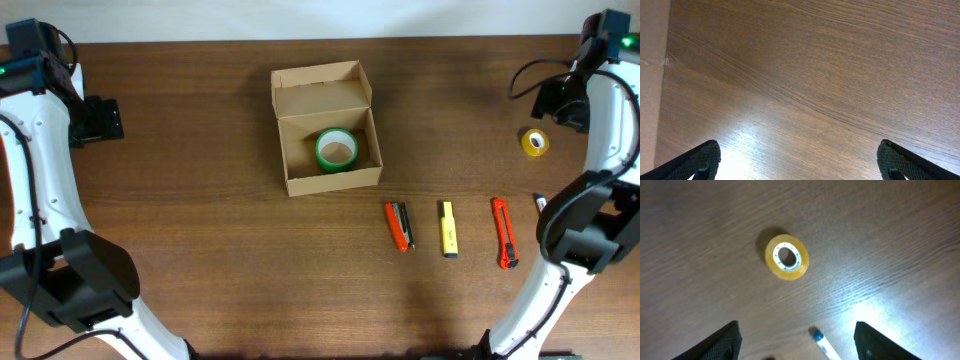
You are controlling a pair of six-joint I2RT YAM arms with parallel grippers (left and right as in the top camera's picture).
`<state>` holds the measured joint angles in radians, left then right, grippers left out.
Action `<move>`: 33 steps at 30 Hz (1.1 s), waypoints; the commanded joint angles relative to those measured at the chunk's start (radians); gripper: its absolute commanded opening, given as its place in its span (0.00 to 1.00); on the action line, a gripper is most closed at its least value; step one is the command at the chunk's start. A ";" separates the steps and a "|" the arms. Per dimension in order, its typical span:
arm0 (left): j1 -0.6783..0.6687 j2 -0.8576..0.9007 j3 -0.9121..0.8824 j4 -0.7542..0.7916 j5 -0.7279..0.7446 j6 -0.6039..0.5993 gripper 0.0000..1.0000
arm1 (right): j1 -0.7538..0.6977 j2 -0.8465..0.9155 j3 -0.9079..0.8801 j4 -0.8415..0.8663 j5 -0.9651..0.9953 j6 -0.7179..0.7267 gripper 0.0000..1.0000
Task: Pack container
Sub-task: 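Move the right gripper to the yellow tape roll and grasp it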
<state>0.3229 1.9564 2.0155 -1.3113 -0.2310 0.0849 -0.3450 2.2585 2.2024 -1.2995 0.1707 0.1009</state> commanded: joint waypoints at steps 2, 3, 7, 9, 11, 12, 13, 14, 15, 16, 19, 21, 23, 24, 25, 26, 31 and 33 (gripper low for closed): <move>0.003 0.009 -0.008 0.002 0.010 -0.010 1.00 | -0.057 0.065 -0.001 0.029 -0.061 0.005 0.73; 0.003 0.009 -0.008 0.002 0.010 -0.010 1.00 | -0.075 0.088 -0.001 0.037 -0.093 0.005 0.73; 0.003 0.009 -0.008 0.002 0.010 -0.010 1.00 | -0.107 0.142 -0.001 0.058 -0.119 0.004 0.72; 0.003 0.009 -0.008 0.002 0.010 -0.010 1.00 | -0.107 0.166 -0.001 0.066 -0.119 0.005 0.72; 0.003 0.009 -0.008 0.002 0.010 -0.010 1.00 | -0.107 0.189 -0.003 0.069 -0.141 0.005 0.70; 0.003 0.009 -0.008 0.002 0.010 -0.010 1.00 | -0.107 0.190 -0.006 0.075 -0.141 0.005 0.69; 0.003 0.009 -0.008 0.002 0.010 -0.010 1.00 | -0.107 0.190 -0.006 0.082 -0.141 0.005 0.69; 0.003 0.009 -0.008 0.002 0.010 -0.010 1.00 | -0.107 0.190 -0.006 0.087 -0.141 0.005 0.69; 0.003 0.009 -0.008 0.002 0.010 -0.010 1.00 | -0.107 0.191 -0.010 0.095 -0.141 0.005 0.69; 0.003 0.009 -0.008 0.002 0.010 -0.010 1.00 | -0.107 0.191 -0.017 0.101 -0.141 0.005 0.69; 0.003 0.009 -0.008 0.002 0.010 -0.010 1.00 | -0.107 0.191 -0.060 0.132 -0.141 0.005 0.69; 0.003 0.009 -0.008 0.002 0.010 -0.010 1.00 | -0.107 0.191 -0.089 0.157 -0.141 0.005 0.69; 0.003 0.009 -0.008 0.002 0.010 -0.010 1.00 | -0.107 0.191 -0.122 0.175 -0.141 0.005 0.69; 0.003 0.009 -0.008 0.002 0.010 -0.010 1.00 | -0.107 0.191 -0.137 0.183 -0.141 0.006 0.69; 0.003 0.009 -0.008 0.002 0.010 -0.010 1.00 | -0.107 0.191 -0.149 0.190 -0.141 0.009 0.69; 0.003 0.009 -0.008 0.002 0.010 -0.010 1.00 | -0.107 0.192 -0.153 0.192 -0.141 0.009 0.69; 0.003 0.009 -0.008 0.002 0.010 -0.010 1.00 | -0.107 0.192 -0.157 0.209 -0.137 0.010 0.68; 0.003 0.009 -0.008 0.002 0.010 -0.010 1.00 | -0.107 0.196 -0.157 0.216 -0.134 0.012 0.69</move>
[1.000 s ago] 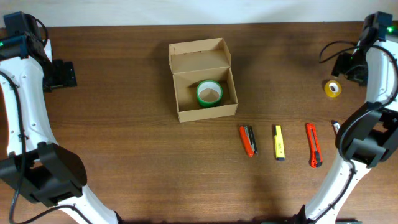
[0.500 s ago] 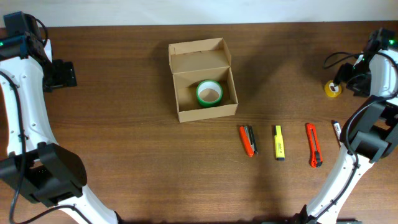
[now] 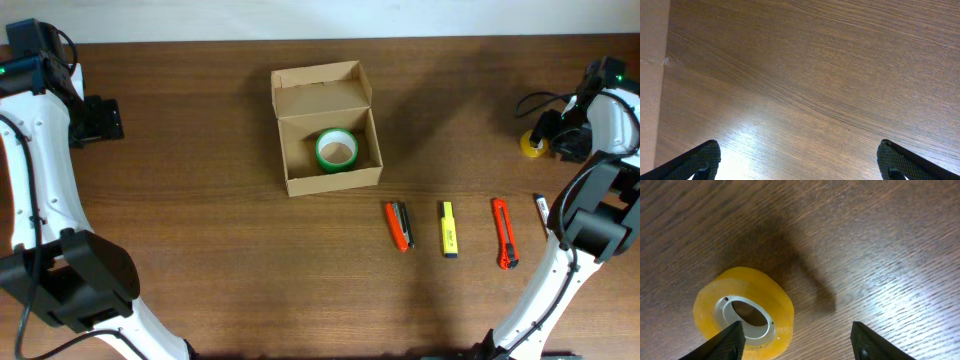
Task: Pack container
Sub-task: 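Move the right gripper to the yellow tape roll and grasp it, then carry the yellow tape into the box onto the green tape, release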
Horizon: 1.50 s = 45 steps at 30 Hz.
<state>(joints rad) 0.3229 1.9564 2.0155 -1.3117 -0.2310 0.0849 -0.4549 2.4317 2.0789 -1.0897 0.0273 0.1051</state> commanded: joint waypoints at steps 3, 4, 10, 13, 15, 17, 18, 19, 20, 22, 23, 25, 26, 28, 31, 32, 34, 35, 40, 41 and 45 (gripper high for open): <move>0.003 0.009 -0.008 0.002 0.010 -0.010 1.00 | 0.003 0.029 -0.034 0.029 0.010 0.009 0.69; 0.003 0.009 -0.008 0.002 0.010 -0.010 1.00 | 0.003 0.029 -0.034 0.040 0.010 0.009 0.70; 0.003 0.009 -0.008 0.002 0.010 -0.010 1.00 | 0.002 0.029 -0.034 0.028 0.010 0.028 0.54; 0.003 0.009 -0.008 0.002 0.010 -0.010 1.00 | 0.002 0.029 -0.034 0.020 0.010 0.035 0.14; 0.003 0.009 -0.008 0.002 0.010 -0.010 1.00 | 0.003 0.029 -0.034 0.009 0.009 0.035 0.07; 0.003 0.009 -0.008 0.002 0.010 -0.010 1.00 | 0.004 0.028 -0.034 -0.010 0.005 0.035 0.04; 0.003 0.009 -0.008 0.002 0.010 -0.010 1.00 | 0.005 0.026 -0.034 -0.018 0.002 0.035 0.03; 0.003 0.009 -0.008 0.002 0.010 -0.010 1.00 | 0.010 0.014 -0.034 -0.025 -0.002 0.035 0.04; 0.003 0.009 -0.008 0.002 0.010 -0.010 1.00 | 0.017 -0.006 -0.034 -0.026 -0.003 0.034 0.04; 0.003 0.009 -0.008 0.002 0.010 -0.010 1.00 | 0.031 -0.060 -0.034 -0.017 -0.002 0.021 0.04; 0.003 0.009 -0.008 0.002 0.010 -0.010 1.00 | 0.041 -0.113 -0.033 -0.012 -0.008 0.007 0.04; 0.003 0.009 -0.008 0.002 0.010 -0.010 1.00 | 0.050 -0.206 -0.033 -0.014 -0.018 0.000 0.04; 0.003 0.009 -0.008 0.002 0.010 -0.010 1.00 | 0.056 -0.252 -0.033 -0.021 -0.020 -0.017 0.04; 0.003 0.009 -0.008 0.002 0.010 -0.010 1.00 | 0.079 -0.356 -0.033 -0.040 -0.029 -0.051 0.04; 0.003 0.009 -0.008 0.002 0.010 -0.010 1.00 | 0.169 -0.539 -0.032 -0.067 -0.073 -0.149 0.04; 0.003 0.009 -0.008 0.002 0.010 -0.010 1.00 | 0.222 -0.593 -0.032 -0.072 -0.077 -0.181 0.04; 0.003 0.009 -0.008 0.002 0.010 -0.010 1.00 | 0.312 -0.641 -0.031 -0.081 -0.076 -0.233 0.03; 0.003 0.009 -0.008 0.002 0.010 -0.010 1.00 | 0.369 -0.651 -0.031 -0.085 -0.075 -0.248 0.04; 0.003 0.009 -0.008 0.002 0.010 -0.010 1.00 | 0.669 -0.610 -0.031 -0.092 0.000 -0.286 0.04; 0.003 0.009 -0.008 0.002 0.010 -0.010 1.00 | 0.723 -0.593 -0.031 -0.093 0.003 -0.297 0.04; 0.003 0.009 -0.008 0.002 0.010 -0.010 1.00 | 0.860 -0.513 -0.031 -0.103 0.007 -0.343 0.04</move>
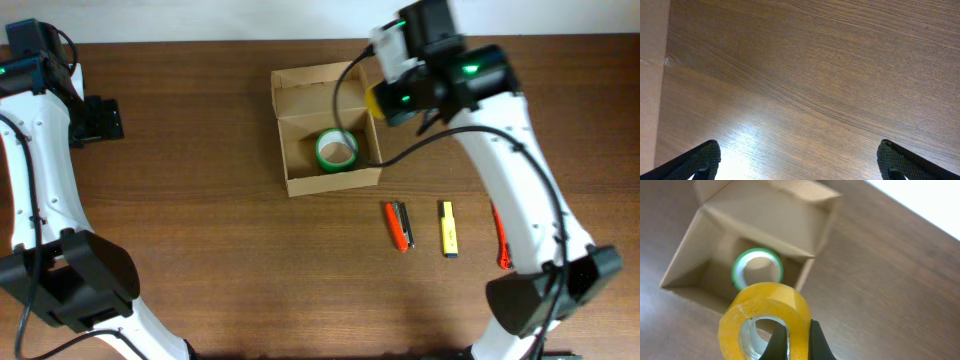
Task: Pack container
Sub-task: 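Carry the yellow tape into the box onto the green tape, release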
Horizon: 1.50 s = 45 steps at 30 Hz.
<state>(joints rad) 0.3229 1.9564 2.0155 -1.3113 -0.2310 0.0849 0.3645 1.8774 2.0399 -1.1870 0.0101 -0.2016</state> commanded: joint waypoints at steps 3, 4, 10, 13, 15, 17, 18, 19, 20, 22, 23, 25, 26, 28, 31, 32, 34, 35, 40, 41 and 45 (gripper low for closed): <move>0.003 0.009 -0.008 0.002 0.010 -0.010 1.00 | 0.069 0.126 0.008 -0.014 0.024 -0.056 0.04; 0.003 0.009 -0.008 0.002 0.010 -0.010 1.00 | 0.069 0.156 0.008 -0.014 0.024 -0.057 0.04; 0.003 0.009 -0.008 0.002 0.010 -0.010 1.00 | 0.070 0.334 0.008 0.027 -0.008 -0.063 0.03; 0.003 0.009 -0.008 0.002 0.010 -0.010 1.00 | 0.070 0.336 0.007 0.071 -0.037 -0.060 0.03; 0.003 0.009 -0.008 0.002 0.010 -0.010 1.00 | 0.070 0.338 0.007 0.093 -0.051 -0.062 0.04; 0.003 0.009 -0.008 0.002 0.010 -0.010 1.00 | 0.074 0.342 0.007 0.104 -0.074 -0.080 0.04; 0.003 0.009 -0.008 0.002 0.010 -0.010 1.00 | 0.077 0.343 0.007 0.111 -0.076 -0.080 0.03; 0.003 0.009 -0.008 0.002 0.010 -0.010 1.00 | 0.080 0.346 0.007 0.117 -0.076 -0.086 0.04; 0.003 0.009 -0.008 0.002 0.010 -0.010 1.00 | 0.082 0.352 0.007 0.119 -0.078 -0.087 0.04; 0.003 0.009 -0.008 0.002 0.010 -0.010 1.00 | 0.084 0.374 0.006 0.116 -0.079 -0.087 0.03; 0.003 0.009 -0.008 0.002 0.010 -0.010 1.00 | 0.087 0.388 0.006 0.113 -0.078 -0.087 0.03; 0.003 0.009 -0.008 0.002 0.010 -0.010 1.00 | 0.091 0.414 0.006 0.113 -0.078 -0.087 0.04; 0.003 0.009 -0.008 0.002 0.010 -0.010 1.00 | 0.093 0.420 0.006 0.113 -0.079 -0.087 0.04; 0.003 0.009 -0.008 0.002 0.010 -0.010 1.00 | 0.095 0.430 0.006 0.122 -0.079 -0.087 0.04; 0.003 0.009 -0.008 0.002 0.010 -0.010 1.00 | 0.095 0.454 0.006 0.129 -0.079 -0.087 0.04; 0.003 0.009 -0.008 0.002 0.010 -0.010 1.00 | 0.095 0.464 0.006 0.132 -0.079 -0.087 0.04; 0.003 0.009 -0.008 0.002 0.010 -0.010 1.00 | 0.095 0.478 0.006 0.137 -0.079 -0.087 0.04; 0.003 0.009 -0.008 0.002 0.010 -0.010 1.00 | 0.095 0.481 0.006 0.138 -0.078 -0.086 0.05; 0.003 0.009 -0.008 0.002 0.010 -0.010 1.00 | 0.095 0.481 0.007 0.144 -0.078 -0.075 0.68; 0.003 0.009 -0.008 0.002 0.010 -0.010 1.00 | 0.095 0.472 0.007 0.136 -0.078 -0.075 0.67; 0.003 0.009 -0.008 0.002 0.010 -0.010 1.00 | 0.109 0.344 0.008 0.122 -0.076 -0.047 0.68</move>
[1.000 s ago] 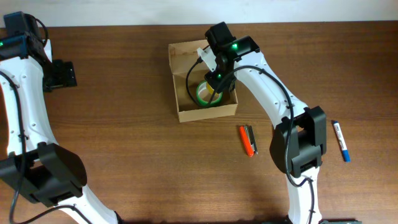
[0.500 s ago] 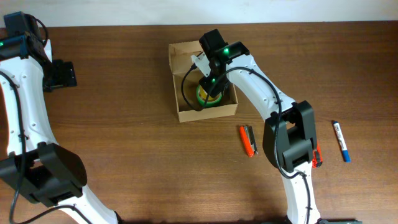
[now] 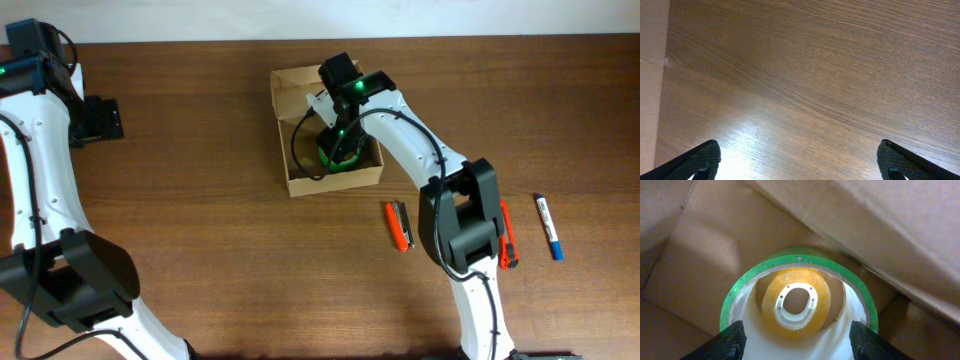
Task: Pack container
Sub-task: 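Carry the yellow tape into the box onto the green tape, release, then move the right gripper to the blue-capped marker and grasp it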
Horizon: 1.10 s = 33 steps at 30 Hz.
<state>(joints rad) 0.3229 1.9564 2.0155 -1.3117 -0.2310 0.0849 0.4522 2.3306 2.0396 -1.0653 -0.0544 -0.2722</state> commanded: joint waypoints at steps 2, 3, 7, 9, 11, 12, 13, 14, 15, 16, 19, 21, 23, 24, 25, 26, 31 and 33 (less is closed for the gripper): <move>0.003 0.009 -0.008 0.002 0.010 -0.010 1.00 | 0.032 -0.224 0.010 0.005 0.061 0.088 0.69; 0.003 0.009 -0.008 0.002 0.010 -0.010 1.00 | 0.034 -0.284 0.011 0.006 0.071 0.110 0.69; 0.003 0.009 -0.008 0.002 0.010 -0.010 1.00 | 0.000 -0.479 0.014 -0.087 0.200 0.310 0.67; 0.003 0.009 -0.008 0.002 0.010 -0.010 1.00 | -0.077 -0.512 0.014 -0.179 0.257 0.314 0.66; 0.003 0.009 -0.008 0.002 0.010 -0.010 1.00 | -0.208 -0.514 0.012 -0.275 0.280 0.279 0.63; 0.003 0.009 -0.008 0.002 0.010 -0.010 1.00 | -0.302 -0.515 -0.006 -0.303 0.275 0.206 0.64; 0.003 0.009 -0.008 0.002 0.010 -0.010 1.00 | -0.383 -0.515 -0.030 -0.311 0.272 0.123 0.64; 0.003 0.009 -0.008 0.002 0.010 -0.010 1.00 | -0.490 -0.515 -0.068 -0.307 0.263 0.042 0.65; 0.003 0.009 -0.008 0.002 0.010 -0.010 1.00 | -0.565 -0.515 -0.100 -0.301 0.219 -0.030 0.66; 0.003 0.009 -0.008 0.002 0.010 -0.010 1.00 | -0.636 -0.515 -0.140 -0.283 0.170 -0.073 0.65; 0.003 0.009 -0.008 0.002 0.010 -0.010 1.00 | -0.783 -0.515 -0.293 -0.216 0.127 -0.091 0.62; 0.003 0.009 -0.008 0.002 0.010 -0.010 1.00 | -0.849 -0.517 -0.481 -0.119 0.084 -0.091 0.62; 0.003 0.009 -0.008 0.002 0.010 -0.010 1.00 | -0.854 -0.547 -0.679 0.031 0.063 -0.098 0.62; 0.003 0.009 -0.008 0.002 0.010 -0.010 1.00 | -0.852 -0.569 -0.748 0.083 0.062 -0.098 0.63; 0.003 0.009 -0.008 0.002 0.010 -0.010 1.00 | -0.852 -0.589 -0.791 0.118 0.061 -0.098 0.64; 0.003 0.009 -0.008 0.002 0.010 -0.010 1.00 | -0.852 -0.609 -0.818 0.143 0.061 -0.098 0.66; 0.003 0.009 -0.008 0.002 0.010 -0.010 1.00 | -0.898 -0.726 -0.863 0.223 0.066 -0.170 0.68; 0.003 0.009 -0.008 0.002 0.010 -0.010 1.00 | -0.943 -0.725 -0.863 0.232 0.066 -0.189 0.68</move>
<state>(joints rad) 0.3229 1.9564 2.0155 -1.3109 -0.2268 0.0849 -0.4564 1.6127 1.1851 -0.8345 0.0185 -0.4271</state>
